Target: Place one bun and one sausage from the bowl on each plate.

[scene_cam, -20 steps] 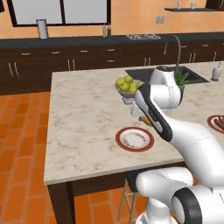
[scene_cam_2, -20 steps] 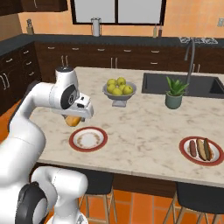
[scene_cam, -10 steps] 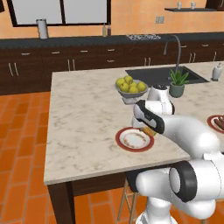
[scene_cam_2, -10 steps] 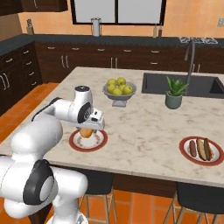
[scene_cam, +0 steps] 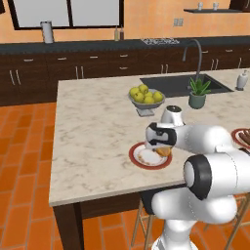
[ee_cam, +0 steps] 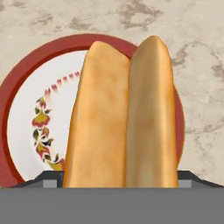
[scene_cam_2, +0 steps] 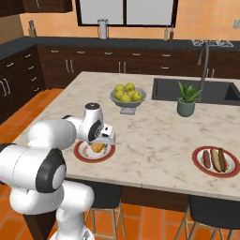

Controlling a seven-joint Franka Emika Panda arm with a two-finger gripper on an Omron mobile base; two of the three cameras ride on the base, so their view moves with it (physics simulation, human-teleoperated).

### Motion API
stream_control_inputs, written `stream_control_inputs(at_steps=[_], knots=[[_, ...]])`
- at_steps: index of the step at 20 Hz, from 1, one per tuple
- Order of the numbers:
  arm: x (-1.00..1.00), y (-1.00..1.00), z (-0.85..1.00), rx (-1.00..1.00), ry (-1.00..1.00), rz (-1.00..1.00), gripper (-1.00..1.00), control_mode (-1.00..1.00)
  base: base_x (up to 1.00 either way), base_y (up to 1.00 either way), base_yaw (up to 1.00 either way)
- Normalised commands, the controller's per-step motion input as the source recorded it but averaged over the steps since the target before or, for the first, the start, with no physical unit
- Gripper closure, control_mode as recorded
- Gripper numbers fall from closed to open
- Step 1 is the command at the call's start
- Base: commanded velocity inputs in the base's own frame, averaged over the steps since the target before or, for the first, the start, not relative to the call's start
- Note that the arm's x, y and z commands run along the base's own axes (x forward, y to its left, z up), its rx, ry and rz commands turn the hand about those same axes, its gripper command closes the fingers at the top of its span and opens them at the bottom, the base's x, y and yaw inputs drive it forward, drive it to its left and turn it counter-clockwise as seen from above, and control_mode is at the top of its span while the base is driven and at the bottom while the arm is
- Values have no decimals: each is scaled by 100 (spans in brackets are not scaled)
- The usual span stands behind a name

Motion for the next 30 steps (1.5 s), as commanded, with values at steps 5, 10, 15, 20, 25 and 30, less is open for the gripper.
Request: stream_control_inputs(at_steps=[5, 10, 15, 20, 25, 30], knots=[[53, 0, -41, -1, 0, 0, 100, -100, 0, 0, 0], [21, 0, -33, 0, 0, 0, 100, -100, 0, 0, 0], [0, 3, -4, 0, 0, 0, 100, -100, 0, 0, 0], [0, 0, 0, 0, 0, 0, -100, -100, 0, 0, 0], [0, 0, 0, 0, 0, 0, -100, -100, 0, 0, 0], [0, -1, 0, 0, 0, 0, -100, -100, 0, 0, 0]])
